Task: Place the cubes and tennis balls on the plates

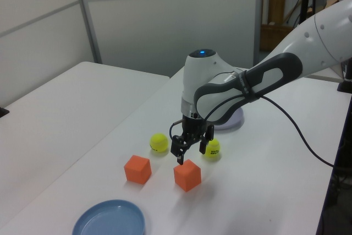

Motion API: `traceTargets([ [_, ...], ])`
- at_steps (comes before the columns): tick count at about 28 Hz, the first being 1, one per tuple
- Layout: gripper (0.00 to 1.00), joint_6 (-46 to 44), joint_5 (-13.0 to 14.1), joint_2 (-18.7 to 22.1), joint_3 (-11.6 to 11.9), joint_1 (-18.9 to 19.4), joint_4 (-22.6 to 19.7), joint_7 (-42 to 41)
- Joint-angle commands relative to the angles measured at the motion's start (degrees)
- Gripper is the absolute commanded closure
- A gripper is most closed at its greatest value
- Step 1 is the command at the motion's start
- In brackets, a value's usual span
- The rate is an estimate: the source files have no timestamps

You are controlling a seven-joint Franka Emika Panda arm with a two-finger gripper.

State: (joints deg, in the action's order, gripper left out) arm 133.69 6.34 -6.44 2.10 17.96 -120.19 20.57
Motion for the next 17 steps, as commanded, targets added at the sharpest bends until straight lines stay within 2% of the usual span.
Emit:
traceTargets([
  [1, 0.02, -0.45, 1.13, -1.03, -0.51, 0.05, -0.31, -0.36],
  [9, 0.02, 1.57, 1.04, -5.07, -1.57, 0.14, 0.22, -0.36],
  [17, 0.02, 2.89, 1.04, -6.04, -1.83, 0.23, 0.30, -0.45],
])
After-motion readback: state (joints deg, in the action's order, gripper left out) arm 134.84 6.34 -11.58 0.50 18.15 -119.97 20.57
